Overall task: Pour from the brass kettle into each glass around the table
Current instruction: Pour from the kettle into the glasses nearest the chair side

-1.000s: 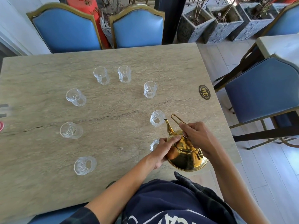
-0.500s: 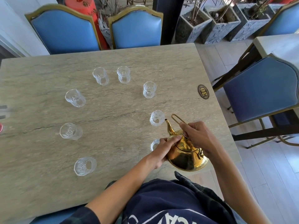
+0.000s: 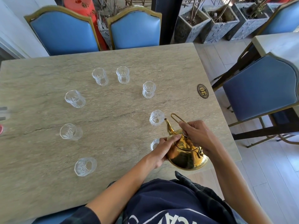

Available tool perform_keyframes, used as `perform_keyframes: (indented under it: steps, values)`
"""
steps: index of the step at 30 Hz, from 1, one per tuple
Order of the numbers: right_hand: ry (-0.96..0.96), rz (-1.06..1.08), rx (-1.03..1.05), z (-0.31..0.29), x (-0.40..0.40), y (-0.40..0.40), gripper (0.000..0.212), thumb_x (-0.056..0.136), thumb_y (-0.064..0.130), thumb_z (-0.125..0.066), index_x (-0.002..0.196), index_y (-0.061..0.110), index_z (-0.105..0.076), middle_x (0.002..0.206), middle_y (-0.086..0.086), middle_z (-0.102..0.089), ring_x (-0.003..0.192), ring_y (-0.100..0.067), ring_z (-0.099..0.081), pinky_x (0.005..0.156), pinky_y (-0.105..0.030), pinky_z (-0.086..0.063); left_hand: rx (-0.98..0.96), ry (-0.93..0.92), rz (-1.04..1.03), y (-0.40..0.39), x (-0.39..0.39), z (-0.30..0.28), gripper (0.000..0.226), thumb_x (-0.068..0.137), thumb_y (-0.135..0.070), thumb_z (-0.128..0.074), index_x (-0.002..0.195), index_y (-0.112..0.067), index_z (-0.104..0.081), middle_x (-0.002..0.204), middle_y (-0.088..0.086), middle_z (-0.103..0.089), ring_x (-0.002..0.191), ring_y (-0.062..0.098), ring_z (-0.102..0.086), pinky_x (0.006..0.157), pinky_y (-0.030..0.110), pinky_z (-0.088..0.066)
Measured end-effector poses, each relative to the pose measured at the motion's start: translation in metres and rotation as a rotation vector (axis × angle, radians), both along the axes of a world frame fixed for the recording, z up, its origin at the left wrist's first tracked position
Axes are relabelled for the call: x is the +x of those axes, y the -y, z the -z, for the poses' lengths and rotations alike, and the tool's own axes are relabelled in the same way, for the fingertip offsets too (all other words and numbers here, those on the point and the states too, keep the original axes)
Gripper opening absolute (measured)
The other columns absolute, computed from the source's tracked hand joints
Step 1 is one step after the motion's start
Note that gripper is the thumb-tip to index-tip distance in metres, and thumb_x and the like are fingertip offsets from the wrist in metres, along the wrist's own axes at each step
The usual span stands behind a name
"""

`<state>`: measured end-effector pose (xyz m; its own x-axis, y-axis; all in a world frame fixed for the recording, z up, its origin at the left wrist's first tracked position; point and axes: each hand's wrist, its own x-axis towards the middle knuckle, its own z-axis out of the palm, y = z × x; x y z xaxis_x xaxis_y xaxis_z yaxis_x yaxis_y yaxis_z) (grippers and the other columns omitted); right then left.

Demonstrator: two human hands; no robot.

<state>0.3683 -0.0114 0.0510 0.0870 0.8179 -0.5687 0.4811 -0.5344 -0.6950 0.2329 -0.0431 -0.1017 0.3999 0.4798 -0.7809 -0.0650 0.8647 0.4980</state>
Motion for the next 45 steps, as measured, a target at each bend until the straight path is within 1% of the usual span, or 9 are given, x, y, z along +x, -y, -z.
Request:
perform_keyframes:
  steps: [5,8,17,24,28,32,35,38,45]
  values:
    - [-0.004,-0.004,-0.001,-0.001,0.0,0.001,0.046,0.1,0.043,-0.06,0.065,0.013,-0.058,0.062,-0.008,-0.04,0.048,-0.014,-0.032,0.05,-0.032,-0.026,-0.002,0.005,-0.006,-0.001,0.0,0.004,0.124,0.055,-0.079,-0.091,0.15,-0.016,-0.043,0.141,0.013,-0.07,0.127,0.028,-0.071,0.099,0.044,-0.063]
    - [-0.013,-0.008,0.001,-0.001,0.0,0.001,0.047,0.1,0.043,-0.06,0.065,0.012,-0.059,0.062,-0.009,-0.04,0.047,-0.014,-0.032,0.049,-0.031,-0.026,-0.006,0.009,-0.009,-0.001,0.001,0.016,0.134,0.056,-0.083,-0.097,0.158,-0.012,-0.047,0.143,0.015,-0.074,0.13,0.03,-0.074,0.097,0.045,-0.066]
    - [-0.004,-0.002,-0.009,-0.001,0.001,0.0,0.047,0.1,0.044,-0.06,0.064,0.013,-0.059,0.057,-0.004,-0.041,0.047,-0.013,-0.034,0.05,-0.031,-0.027,-0.009,0.009,-0.007,-0.001,0.004,0.029,0.131,0.058,-0.081,-0.098,0.158,-0.013,-0.048,0.143,0.015,-0.075,0.131,0.031,-0.074,0.104,0.048,-0.065]
    - [-0.014,0.013,-0.006,-0.002,0.002,-0.001,0.047,0.1,0.043,-0.061,0.063,0.013,-0.059,0.055,-0.002,-0.04,0.044,-0.011,-0.033,0.049,-0.031,-0.026,-0.012,0.019,0.006,-0.003,0.006,0.03,0.132,0.058,-0.083,-0.097,0.159,-0.013,-0.048,0.142,0.014,-0.075,0.13,0.03,-0.075,0.094,0.043,-0.066]
    - [-0.009,0.006,-0.009,-0.003,0.003,-0.001,0.047,0.1,0.043,-0.061,0.063,0.014,-0.059,0.057,-0.004,-0.041,0.046,-0.012,-0.033,0.05,-0.031,-0.026,-0.006,0.022,0.014,-0.003,0.006,0.03,0.131,0.059,-0.083,-0.096,0.16,-0.015,-0.047,0.143,0.014,-0.075,0.131,0.031,-0.074,0.1,0.046,-0.065]
    - [-0.007,0.0,-0.002,-0.004,0.002,-0.001,0.047,0.1,0.044,-0.06,0.065,0.013,-0.059,0.058,-0.005,-0.041,0.047,-0.013,-0.034,0.05,-0.032,-0.026,-0.001,0.024,0.018,-0.004,0.006,0.03,0.132,0.059,-0.083,-0.096,0.16,-0.013,-0.047,0.142,0.014,-0.075,0.131,0.03,-0.073,0.099,0.046,-0.065]
    - [-0.01,0.005,-0.003,-0.005,0.003,0.0,0.047,0.101,0.043,-0.06,0.065,0.013,-0.059,0.058,-0.004,-0.041,0.045,-0.012,-0.033,0.049,-0.032,-0.026,0.0,0.026,0.018,-0.003,0.007,0.03,0.131,0.061,-0.083,-0.095,0.16,-0.012,-0.047,0.142,0.015,-0.075,0.131,0.031,-0.074,0.103,0.048,-0.065]
    - [-0.016,0.009,0.001,-0.006,0.003,0.0,0.046,0.1,0.043,-0.061,0.065,0.013,-0.058,0.06,-0.006,-0.04,0.045,-0.012,-0.032,0.048,-0.031,-0.025,0.005,0.025,0.014,-0.003,0.007,0.028,0.134,0.059,-0.084,-0.095,0.16,-0.011,-0.047,0.142,0.016,-0.075,0.13,0.032,-0.074,0.091,0.043,-0.066]
    - [-0.019,0.008,-0.001,-0.005,0.001,0.0,0.045,0.1,0.044,-0.061,0.067,0.014,-0.059,0.063,-0.007,-0.04,0.048,-0.013,-0.032,0.049,-0.032,-0.024,0.011,0.027,0.007,-0.002,0.005,0.025,0.14,0.051,-0.087,-0.096,0.159,-0.012,-0.047,0.142,0.016,-0.074,0.129,0.031,-0.073,0.086,0.039,-0.065]
